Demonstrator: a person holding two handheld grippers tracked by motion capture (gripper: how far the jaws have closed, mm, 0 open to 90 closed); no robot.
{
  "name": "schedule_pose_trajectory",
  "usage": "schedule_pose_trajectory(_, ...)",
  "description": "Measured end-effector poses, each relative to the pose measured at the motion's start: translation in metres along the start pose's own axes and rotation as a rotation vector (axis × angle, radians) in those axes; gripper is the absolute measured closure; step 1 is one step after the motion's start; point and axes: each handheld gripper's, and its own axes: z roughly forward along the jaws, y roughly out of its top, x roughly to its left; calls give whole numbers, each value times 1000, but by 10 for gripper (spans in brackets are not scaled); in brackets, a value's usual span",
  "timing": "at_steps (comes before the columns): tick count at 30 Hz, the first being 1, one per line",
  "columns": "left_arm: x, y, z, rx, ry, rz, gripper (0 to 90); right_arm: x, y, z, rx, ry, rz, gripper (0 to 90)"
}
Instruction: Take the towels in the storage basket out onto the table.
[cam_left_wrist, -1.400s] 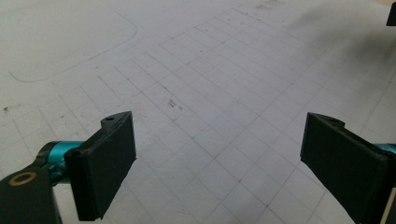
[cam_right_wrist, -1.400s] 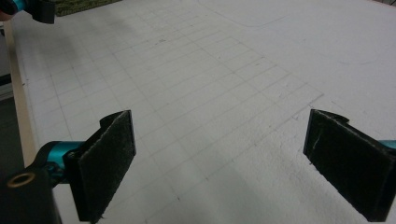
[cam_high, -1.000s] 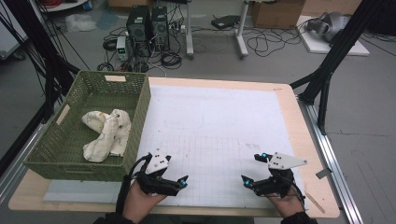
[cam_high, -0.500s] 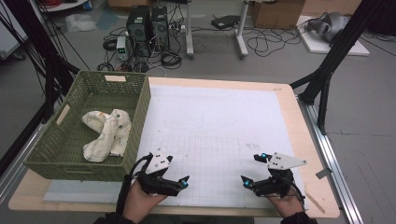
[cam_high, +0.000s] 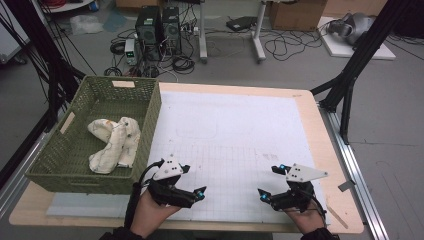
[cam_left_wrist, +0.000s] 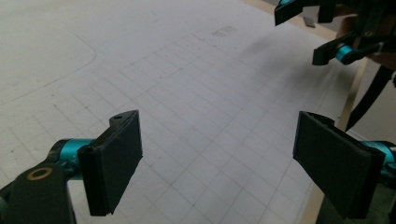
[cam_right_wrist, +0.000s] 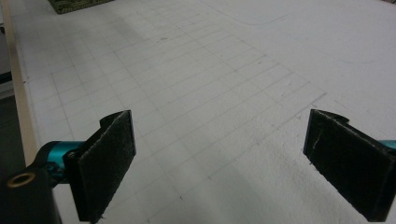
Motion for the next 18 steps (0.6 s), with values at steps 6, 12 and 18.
schedule_pose_trajectory(6, 3, 9, -3, 16, -54, -9, 194, 0, 0, 0, 0, -3, 5, 83)
schedule_pose_trajectory(12, 12, 23, -10, 24, -152, -71, 235, -1, 1, 0, -3, -4, 0, 83)
schedule_pose_trajectory(18, 22, 32, -17, 28, -196, -102, 246, -1, 1, -1, -3, -2, 11, 83)
